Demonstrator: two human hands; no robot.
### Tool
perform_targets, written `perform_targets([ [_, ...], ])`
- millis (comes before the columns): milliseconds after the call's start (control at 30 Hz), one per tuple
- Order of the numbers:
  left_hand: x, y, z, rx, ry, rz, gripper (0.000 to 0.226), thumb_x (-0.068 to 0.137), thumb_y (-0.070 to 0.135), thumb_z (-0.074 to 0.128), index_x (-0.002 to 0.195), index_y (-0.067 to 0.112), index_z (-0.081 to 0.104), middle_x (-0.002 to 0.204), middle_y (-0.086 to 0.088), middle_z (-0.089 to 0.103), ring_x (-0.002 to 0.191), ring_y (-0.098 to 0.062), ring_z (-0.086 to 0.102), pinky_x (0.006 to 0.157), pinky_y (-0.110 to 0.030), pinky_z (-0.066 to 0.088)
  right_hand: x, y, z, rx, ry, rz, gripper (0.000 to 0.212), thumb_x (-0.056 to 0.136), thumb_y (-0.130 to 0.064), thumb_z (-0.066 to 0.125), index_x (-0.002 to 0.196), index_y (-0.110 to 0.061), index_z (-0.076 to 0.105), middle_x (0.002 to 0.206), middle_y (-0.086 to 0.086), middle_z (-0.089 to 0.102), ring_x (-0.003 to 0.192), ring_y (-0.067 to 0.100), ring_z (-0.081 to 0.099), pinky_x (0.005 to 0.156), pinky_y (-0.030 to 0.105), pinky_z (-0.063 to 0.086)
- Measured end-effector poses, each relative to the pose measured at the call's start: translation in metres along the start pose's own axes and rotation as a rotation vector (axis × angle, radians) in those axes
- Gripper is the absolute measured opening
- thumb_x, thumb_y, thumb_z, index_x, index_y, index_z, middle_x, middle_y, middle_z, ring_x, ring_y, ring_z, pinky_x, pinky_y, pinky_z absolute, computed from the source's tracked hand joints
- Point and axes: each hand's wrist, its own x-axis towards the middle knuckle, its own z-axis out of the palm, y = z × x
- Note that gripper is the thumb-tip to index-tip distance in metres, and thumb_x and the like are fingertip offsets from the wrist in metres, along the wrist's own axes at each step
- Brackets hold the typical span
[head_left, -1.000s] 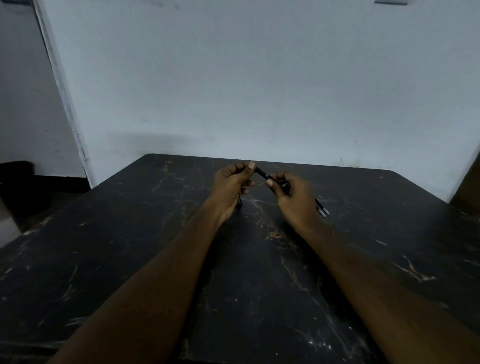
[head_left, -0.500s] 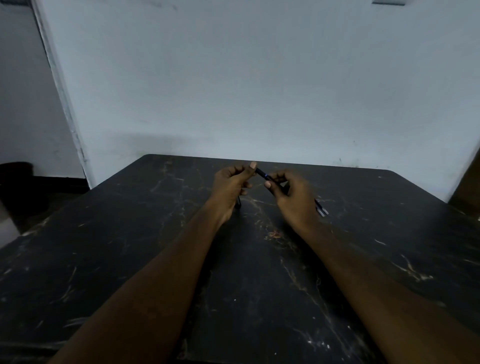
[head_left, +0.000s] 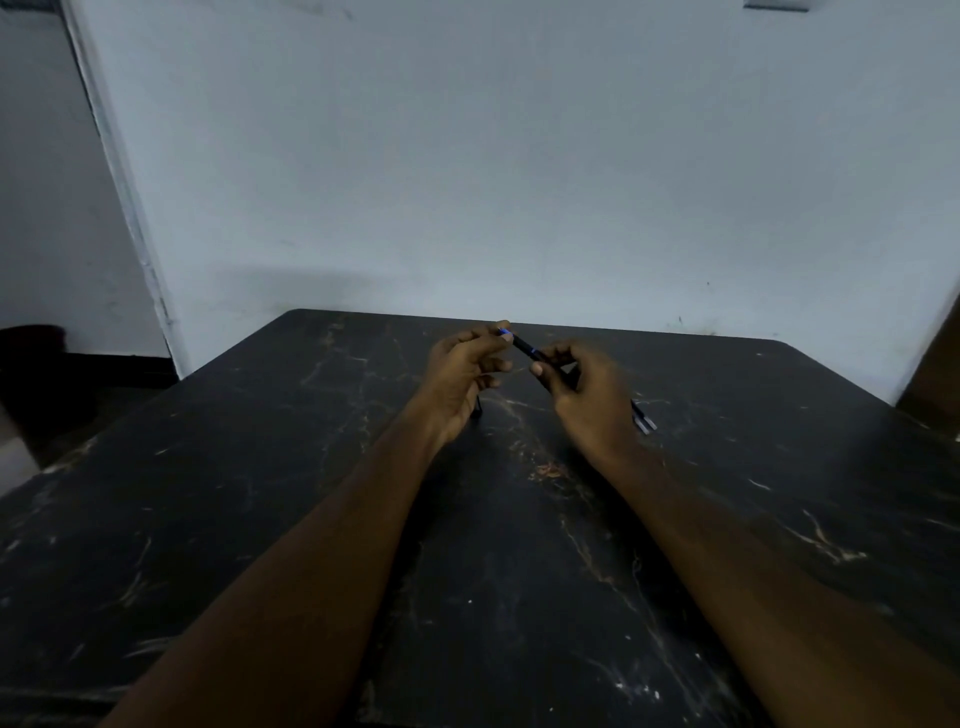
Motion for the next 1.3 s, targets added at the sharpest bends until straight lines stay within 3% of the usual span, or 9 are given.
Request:
perform_targets([
  [167, -0.0012, -0.0032, 0.0026, 0.063, 0.044, 0.013, 0.018, 0.087, 0.027, 0.071, 0.083, 0.01, 0.068, 0.083, -0.007, 0.067, 0.062, -0.014, 0.059, 0.06, -0.027, 0.045, 0.0003, 0.0011, -0.0003, -0.027, 0.0, -0.025, 0.013, 0.084, -0.023, 0.073, 0.093, -0.015, 0.069, 0.091, -0.005, 0.066, 0.088, 0.011, 0.056, 0.071, 0.03, 0.044],
  [333, 0.0012, -0.0064, -0.0023, 0.08, 0.029, 0.059, 0.013, 0.089, 0.02, 0.069, 0.083, 0.008, 0.07, 0.07, -0.001, 0.066, 0.061, -0.01, 0.06, 0.061, -0.025, 0.049, -0.0006, -0.0025, -0.0009, 0.053, -0.052, 0.05, 0.013, 0.09, -0.027, 0.067, 0.093, -0.016, 0.071, 0.084, -0.007, 0.066, 0.079, 0.009, 0.06, 0.066, 0.027, 0.044],
  [433, 0.0014, -0.0064, -0.0024, 0.063, -0.007, 0.071, 0.011, 0.091, 0.014, 0.065, 0.092, 0.006, 0.071, 0.077, -0.002, 0.067, 0.064, -0.006, 0.063, 0.063, -0.023, 0.049, -0.0004, 0.0001, -0.0005, 0.036, -0.085, 0.073, 0.02, 0.093, -0.032, 0.062, 0.088, -0.016, 0.071, 0.08, -0.006, 0.068, 0.073, 0.006, 0.059, 0.062, 0.025, 0.042],
  [567, 0.0003, -0.0033, -0.0016, -0.015, -0.088, 0.043, 0.015, 0.093, 0.008, 0.06, 0.106, 0.007, 0.069, 0.101, -0.001, 0.072, 0.08, -0.007, 0.067, 0.071, -0.019, 0.053, 0.0003, 0.0008, -0.0002, 0.04, -0.048, 0.05, 0.017, 0.092, -0.028, 0.064, 0.096, -0.013, 0.07, 0.087, -0.004, 0.067, 0.08, 0.01, 0.06, 0.063, 0.02, 0.042],
  [667, -0.0007, -0.0005, -0.0021, -0.039, -0.094, -0.007, 0.012, 0.092, 0.013, 0.064, 0.101, 0.008, 0.069, 0.098, -0.005, 0.07, 0.079, -0.011, 0.067, 0.077, -0.025, 0.051, 0.0008, 0.0014, 0.0003, 0.024, -0.03, 0.017, 0.015, 0.09, -0.027, 0.066, 0.095, -0.014, 0.068, 0.089, -0.004, 0.066, 0.081, 0.01, 0.058, 0.062, 0.02, 0.04],
  [833, -0.0007, -0.0059, 0.0005, 0.059, 0.014, -0.01, 0.014, 0.086, 0.024, 0.072, 0.081, 0.012, 0.069, 0.072, -0.002, 0.067, 0.062, -0.009, 0.065, 0.067, -0.028, 0.048, 0.001, 0.0025, 0.0024, 0.024, -0.025, 0.014, 0.012, 0.088, -0.027, 0.068, 0.092, -0.016, 0.068, 0.086, -0.006, 0.064, 0.08, 0.009, 0.058, 0.063, 0.024, 0.041],
  [1133, -0.0002, -0.0075, -0.0001, 0.141, 0.005, 0.092, 0.011, 0.092, 0.015, 0.065, 0.085, 0.01, 0.07, 0.076, -0.002, 0.07, 0.066, -0.005, 0.066, 0.062, -0.02, 0.051, 0.0008, 0.001, 0.0022, 0.05, -0.081, 0.106, 0.015, 0.092, -0.029, 0.063, 0.086, -0.016, 0.07, 0.081, -0.004, 0.069, 0.077, 0.011, 0.062, 0.068, 0.032, 0.048],
  [1300, 0.0004, -0.0063, -0.0018, 0.122, -0.002, 0.085, 0.01, 0.09, 0.02, 0.068, 0.089, 0.011, 0.072, 0.083, -0.005, 0.071, 0.07, -0.009, 0.068, 0.06, -0.019, 0.05, 0.0005, -0.0023, 0.0011, 0.025, -0.033, 0.055, 0.011, 0.088, -0.025, 0.069, 0.092, -0.016, 0.066, 0.085, -0.008, 0.063, 0.079, 0.009, 0.058, 0.062, 0.021, 0.041],
])
